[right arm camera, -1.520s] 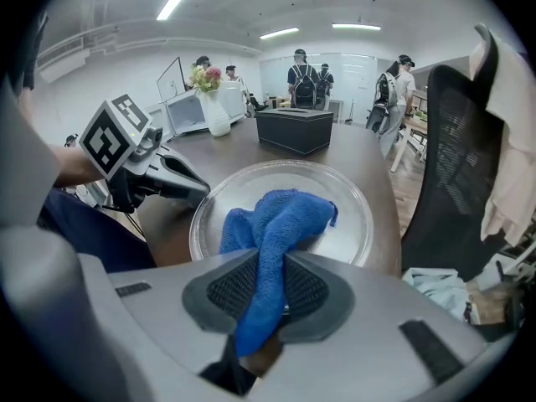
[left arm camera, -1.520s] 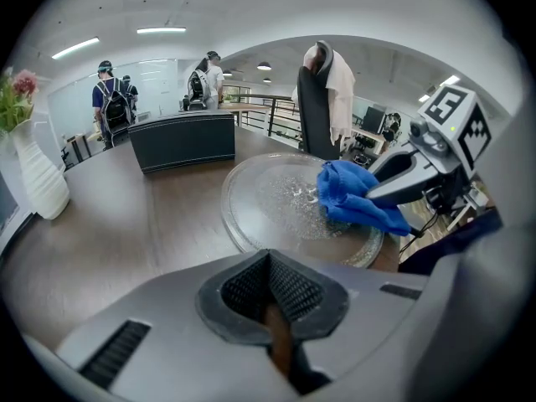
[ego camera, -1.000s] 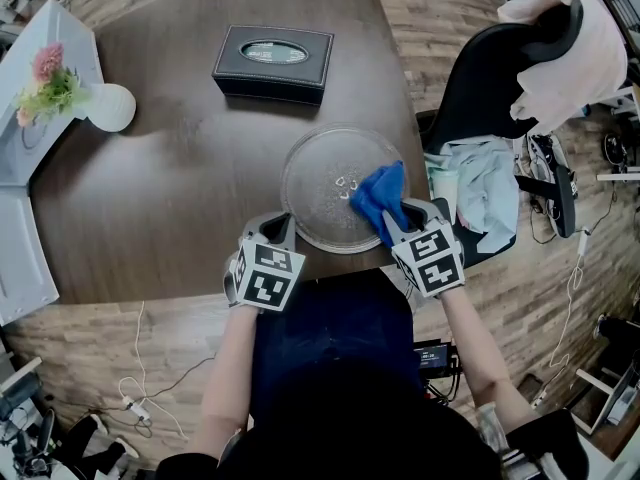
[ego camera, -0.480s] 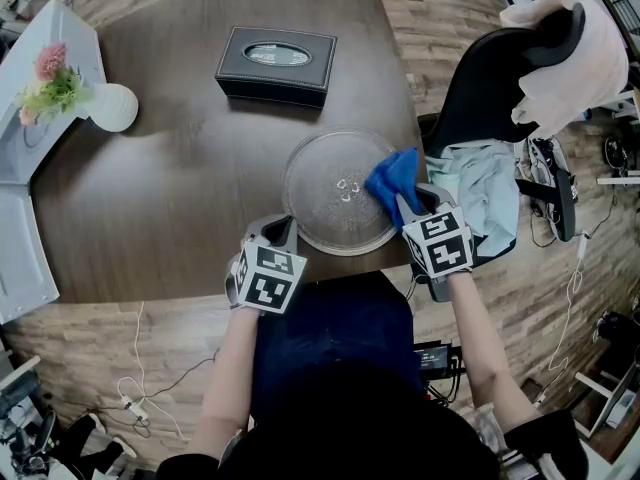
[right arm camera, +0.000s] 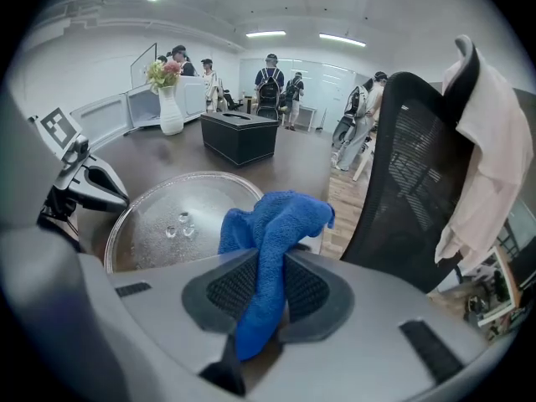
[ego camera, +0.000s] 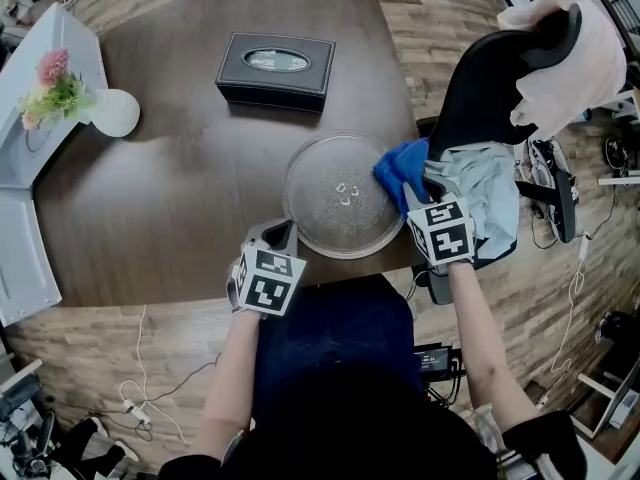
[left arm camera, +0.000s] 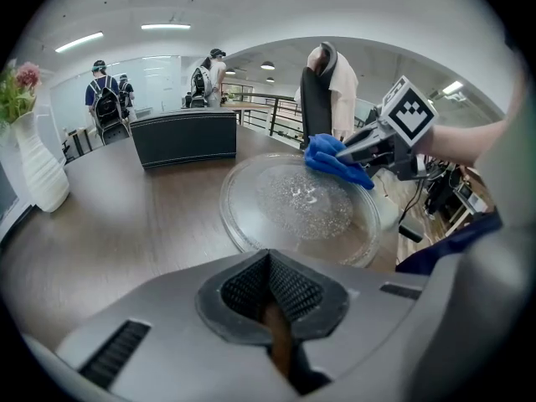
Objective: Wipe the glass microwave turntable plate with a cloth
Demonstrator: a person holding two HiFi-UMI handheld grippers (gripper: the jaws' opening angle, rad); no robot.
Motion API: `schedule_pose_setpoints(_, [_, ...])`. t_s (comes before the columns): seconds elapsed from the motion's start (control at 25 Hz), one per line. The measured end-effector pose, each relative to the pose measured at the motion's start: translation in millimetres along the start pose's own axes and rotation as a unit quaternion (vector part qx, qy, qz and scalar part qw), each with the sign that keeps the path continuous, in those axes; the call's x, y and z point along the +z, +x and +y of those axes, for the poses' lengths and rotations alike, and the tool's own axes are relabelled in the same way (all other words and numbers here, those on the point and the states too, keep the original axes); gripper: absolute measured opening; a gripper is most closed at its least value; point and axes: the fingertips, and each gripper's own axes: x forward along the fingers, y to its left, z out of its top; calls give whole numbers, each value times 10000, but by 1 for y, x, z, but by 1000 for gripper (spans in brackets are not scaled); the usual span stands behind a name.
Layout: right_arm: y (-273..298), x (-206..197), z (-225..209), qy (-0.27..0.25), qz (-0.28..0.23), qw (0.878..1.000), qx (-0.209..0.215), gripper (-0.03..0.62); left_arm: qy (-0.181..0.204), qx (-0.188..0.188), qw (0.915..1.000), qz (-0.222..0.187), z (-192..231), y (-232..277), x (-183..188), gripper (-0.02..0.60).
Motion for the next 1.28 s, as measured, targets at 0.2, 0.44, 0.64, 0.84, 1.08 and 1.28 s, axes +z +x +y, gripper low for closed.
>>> schedule_pose_setpoints(0.2, [-4, 4, -19, 236, -188, 9989, -358, 66, -8, 77, 10000, -19, -2, -1, 1, 3])
schedule_pose_setpoints(0.44, [-16, 13, -31, 893, -806, 9919, -415, 66, -49, 218, 9997, -95, -1, -1, 1, 3])
schedule_pose_setpoints(0.64, [-32, 17, -40, 1642, -1199, 9787, -282, 66, -299, 400, 9984, -269, 4, -6, 4, 5])
schedule_pose_setpoints(0.84, [-51, 28, -43, 2182, -1437, 9652, -45, 64, -458, 435, 9970, -442, 4, -15, 16, 5])
schedule_pose_setpoints(1.08, [-77, 52, -37, 2477, -1935, 9492, 163, 63, -566, 305, 9924, -1047, 2, -44, 54, 5])
schedule_pose_setpoints(1.28, [-100, 70, -35, 2607, -2383, 9355, 126, 63, -592, 359, 9819, -1762, 12, -75, 98, 5])
